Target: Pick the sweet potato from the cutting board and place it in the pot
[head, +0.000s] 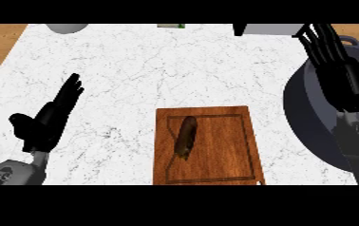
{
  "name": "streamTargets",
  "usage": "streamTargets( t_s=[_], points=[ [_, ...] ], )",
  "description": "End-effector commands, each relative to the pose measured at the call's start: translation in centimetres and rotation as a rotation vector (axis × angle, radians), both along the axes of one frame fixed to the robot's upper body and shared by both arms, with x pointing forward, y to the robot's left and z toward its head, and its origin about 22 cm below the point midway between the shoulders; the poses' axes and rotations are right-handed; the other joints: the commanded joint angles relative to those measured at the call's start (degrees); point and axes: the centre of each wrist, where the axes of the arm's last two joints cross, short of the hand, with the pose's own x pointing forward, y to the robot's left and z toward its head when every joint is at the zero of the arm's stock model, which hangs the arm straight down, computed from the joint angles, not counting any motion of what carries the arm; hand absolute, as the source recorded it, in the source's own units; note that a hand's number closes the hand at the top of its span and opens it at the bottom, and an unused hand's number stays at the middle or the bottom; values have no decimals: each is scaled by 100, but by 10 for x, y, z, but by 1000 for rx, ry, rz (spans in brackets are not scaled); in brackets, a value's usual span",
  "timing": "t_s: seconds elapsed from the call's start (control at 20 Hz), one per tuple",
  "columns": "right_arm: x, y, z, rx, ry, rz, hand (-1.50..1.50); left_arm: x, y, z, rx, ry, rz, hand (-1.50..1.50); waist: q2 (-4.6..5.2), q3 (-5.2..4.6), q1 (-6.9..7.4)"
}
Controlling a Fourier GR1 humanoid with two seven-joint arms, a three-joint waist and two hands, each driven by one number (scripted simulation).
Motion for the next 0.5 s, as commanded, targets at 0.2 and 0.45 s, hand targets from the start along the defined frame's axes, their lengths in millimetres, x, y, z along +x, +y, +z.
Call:
streamTargets(
  t_s=[0.2,0.45],
  points=[
    [36,68,62,-377,181,295,150,42,-25,59,-100,-255,33,0,-18,147,390],
    [30,65,70,-966,136,102,-150,48,-35,59,-160,-261,69,0,-45,154,117]
  ],
)
